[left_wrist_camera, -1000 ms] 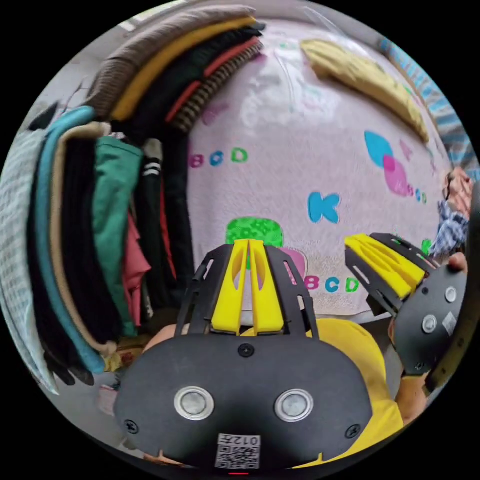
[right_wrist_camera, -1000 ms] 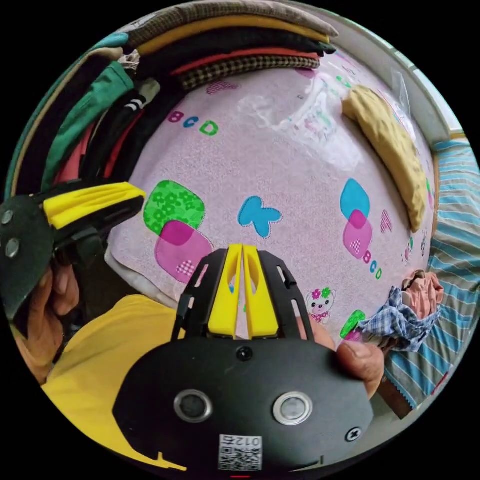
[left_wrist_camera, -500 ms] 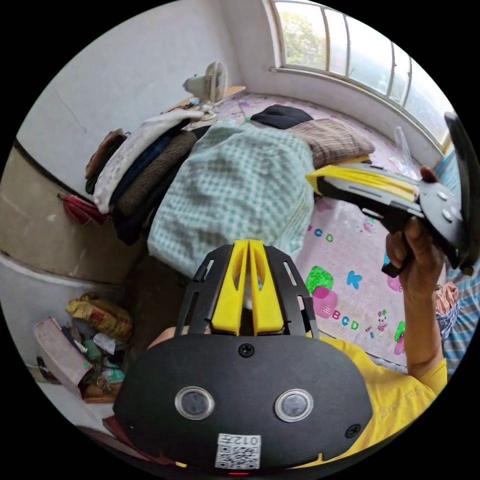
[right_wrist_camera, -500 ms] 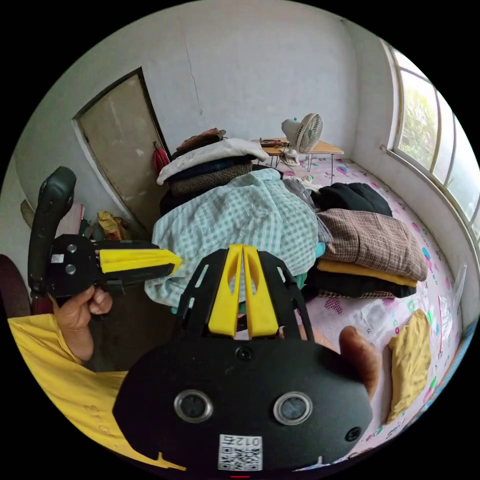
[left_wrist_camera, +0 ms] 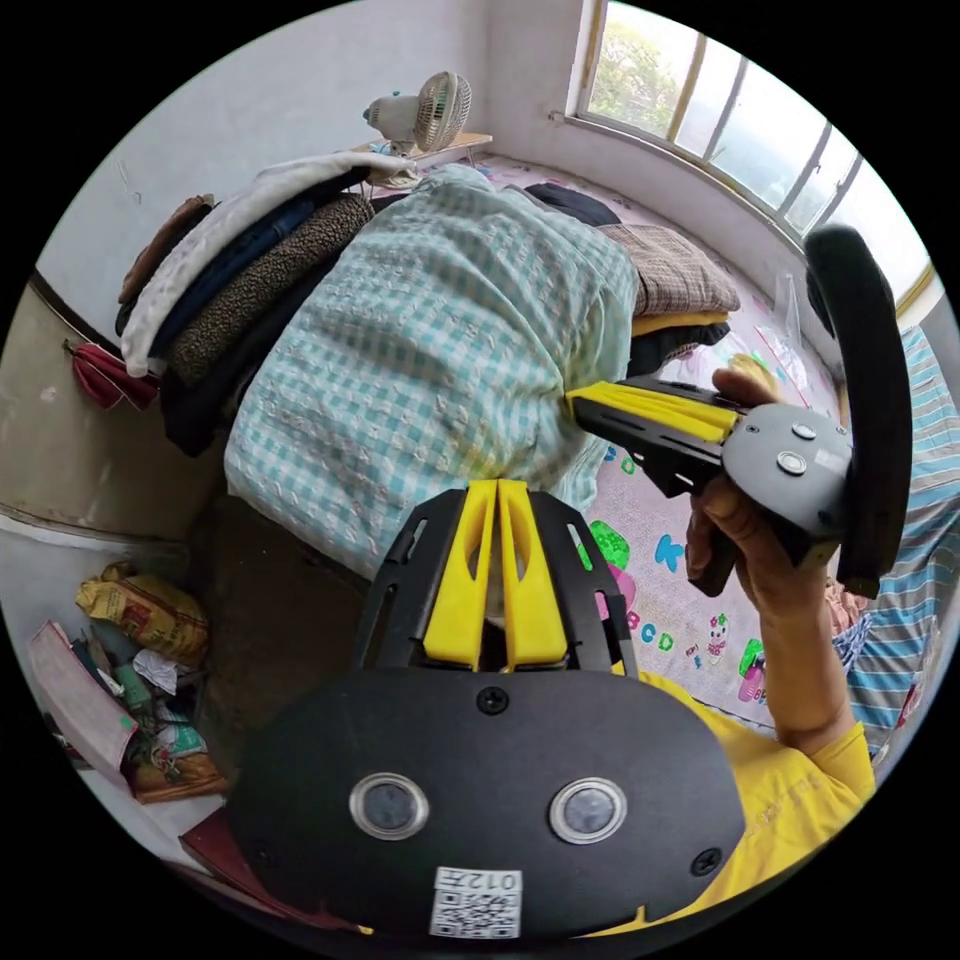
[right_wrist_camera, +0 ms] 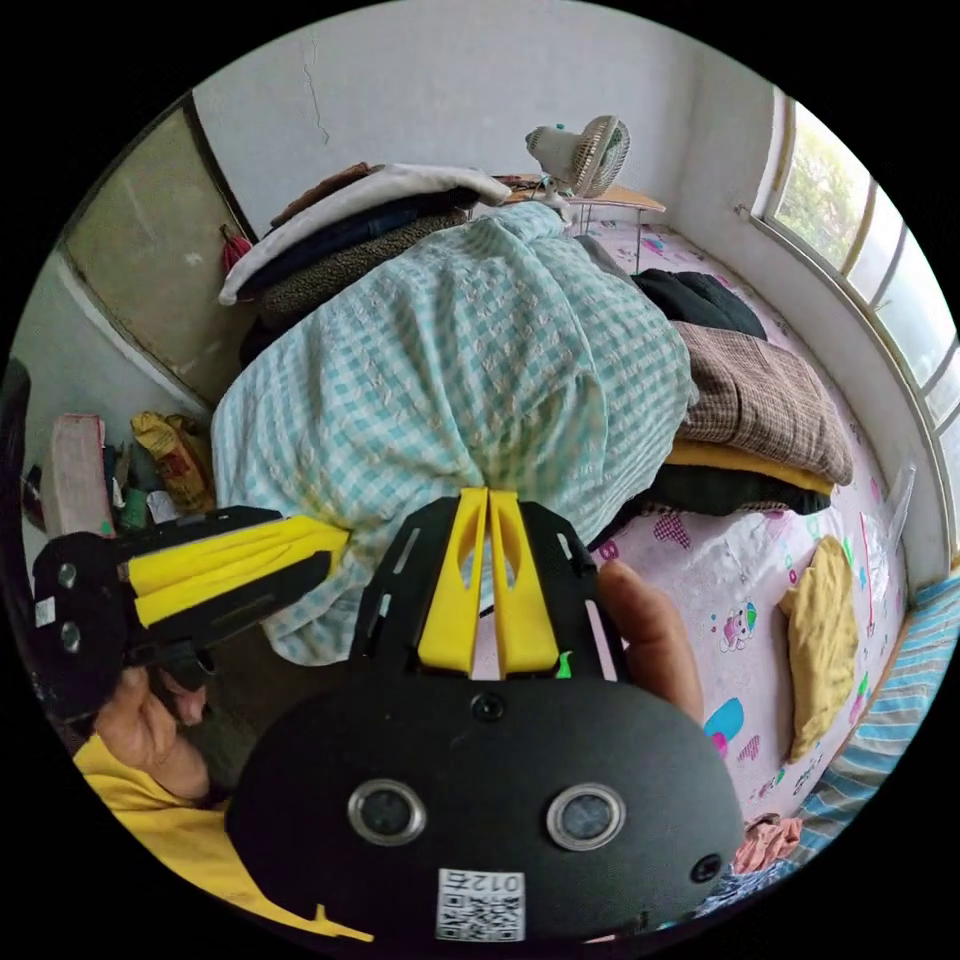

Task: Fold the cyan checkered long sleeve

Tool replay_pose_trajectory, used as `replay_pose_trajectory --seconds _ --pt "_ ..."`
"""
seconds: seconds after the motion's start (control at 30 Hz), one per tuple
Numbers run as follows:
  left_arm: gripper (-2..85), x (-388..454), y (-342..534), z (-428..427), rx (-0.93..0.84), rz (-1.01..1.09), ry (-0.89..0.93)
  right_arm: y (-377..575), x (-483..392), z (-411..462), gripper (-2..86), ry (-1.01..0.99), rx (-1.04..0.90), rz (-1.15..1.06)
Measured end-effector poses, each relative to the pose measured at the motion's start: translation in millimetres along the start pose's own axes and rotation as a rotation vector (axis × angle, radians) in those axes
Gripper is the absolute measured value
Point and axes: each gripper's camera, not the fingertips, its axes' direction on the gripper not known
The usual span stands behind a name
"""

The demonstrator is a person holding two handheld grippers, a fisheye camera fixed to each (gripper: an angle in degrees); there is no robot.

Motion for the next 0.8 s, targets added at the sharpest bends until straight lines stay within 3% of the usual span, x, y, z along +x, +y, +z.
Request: replay_pose_trajectory --seconds 0.1,0.23,0.4,0.53,0.7,0.8 --pt "-0.1 8.6 -4.6 -3.5 0.017 0.021 -0.047 0.7 4.9 -5.4 0.1 -0.010 0.019 0.021" --pt "0.0 54.4 -15.3 -4.9 0.040 0.124 -0.107 14.2 24.1 0.6 0.0 0.003 -0.168 0.085" --pt "-0.1 128.5 -20.3 45.7 -0.053 0.365 0.058 93.4 77.2 17.3 0.0 0.134 -0.132 0.252" --pt "-0.2 202.0 -19.6 159.6 -0.171 0.526 0.069 181.3 132.2 101.9 0.0 0.273 -0.365 0.441" --pt "-0.1 247.9 -2.1 305.2 -0.510 0.603 0.141 272.4 170.4 161.4 0.2 0.048 -0.489 0.649" --pt "0.0 265.4 11.8 354.1 -0.554 0.650 0.045 306.6 178.1 180.0 0.7 0.158 -0.567 0.727"
